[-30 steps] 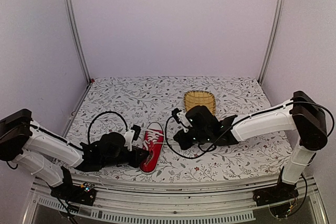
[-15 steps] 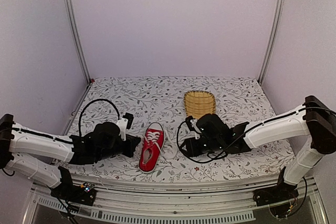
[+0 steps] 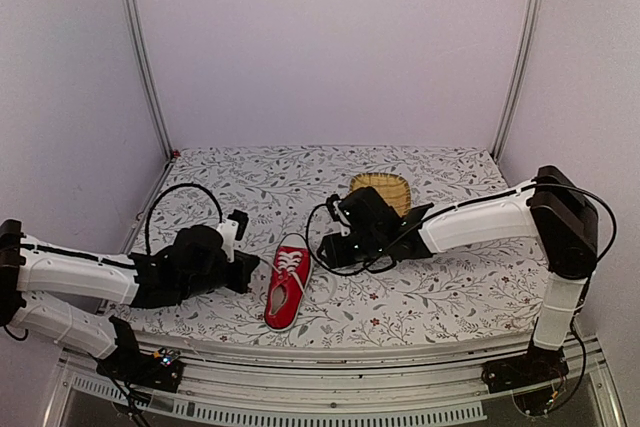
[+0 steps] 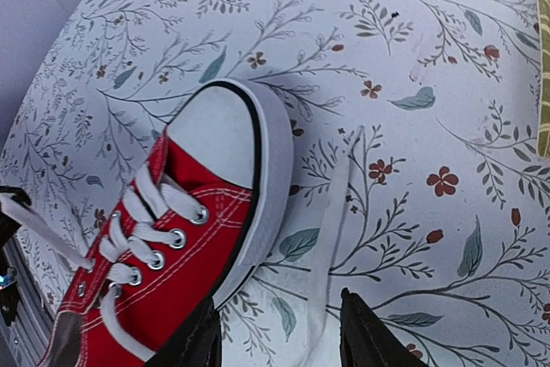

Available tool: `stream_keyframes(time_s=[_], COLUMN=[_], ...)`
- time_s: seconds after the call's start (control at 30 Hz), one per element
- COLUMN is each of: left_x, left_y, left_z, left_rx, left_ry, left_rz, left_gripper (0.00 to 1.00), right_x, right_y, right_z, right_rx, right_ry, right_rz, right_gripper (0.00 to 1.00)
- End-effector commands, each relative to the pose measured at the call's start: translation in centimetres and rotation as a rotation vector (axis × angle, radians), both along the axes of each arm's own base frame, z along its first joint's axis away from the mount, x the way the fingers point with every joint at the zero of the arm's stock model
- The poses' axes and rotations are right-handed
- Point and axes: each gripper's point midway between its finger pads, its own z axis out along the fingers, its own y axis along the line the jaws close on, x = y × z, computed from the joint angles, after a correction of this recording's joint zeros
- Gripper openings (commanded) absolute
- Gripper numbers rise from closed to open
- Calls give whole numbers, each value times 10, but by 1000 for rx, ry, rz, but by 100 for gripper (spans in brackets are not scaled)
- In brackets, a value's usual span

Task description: Tie the shoes

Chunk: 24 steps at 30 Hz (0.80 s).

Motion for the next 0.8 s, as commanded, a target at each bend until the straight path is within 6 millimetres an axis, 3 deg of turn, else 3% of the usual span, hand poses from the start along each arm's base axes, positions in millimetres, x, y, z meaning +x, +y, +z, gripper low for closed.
stream_keyframes(time_s=[0.0, 0.03, 0.27, 0.47, 0.53, 0.6, 0.67, 0.77], left_x=[9, 10, 21, 47, 61, 77, 93, 111], left_y=[2, 2, 6, 3, 3, 4, 9, 26], left_z=[11, 12, 14, 20, 23, 23, 14, -8], left_rx=[7, 9, 40, 100, 140, 174, 203, 261], left_ry=[-31, -33, -60, -109, -144, -173, -147, -51], left_rz=[9, 9, -1, -34, -23, -1, 46, 180], left_gripper=[0, 0, 0, 0, 0, 0, 9, 32], right_x=[4, 8, -9, -14, -15, -15, -14, -15], right_y=[-14, -8, -14, -16, -18, -23, -28, -33], right_z=[-42, -38, -63, -74, -78, -82, -81, -72], right_rx=[-145, -143, -263, -321, -333, -353, -359, -340], right_ry=[35, 26, 34, 36, 40, 41, 41, 35], right_rz=[-26, -25, -23, -34, -33, -47, -73, -106], right_gripper=[45, 45, 44, 40, 32, 13, 4, 2])
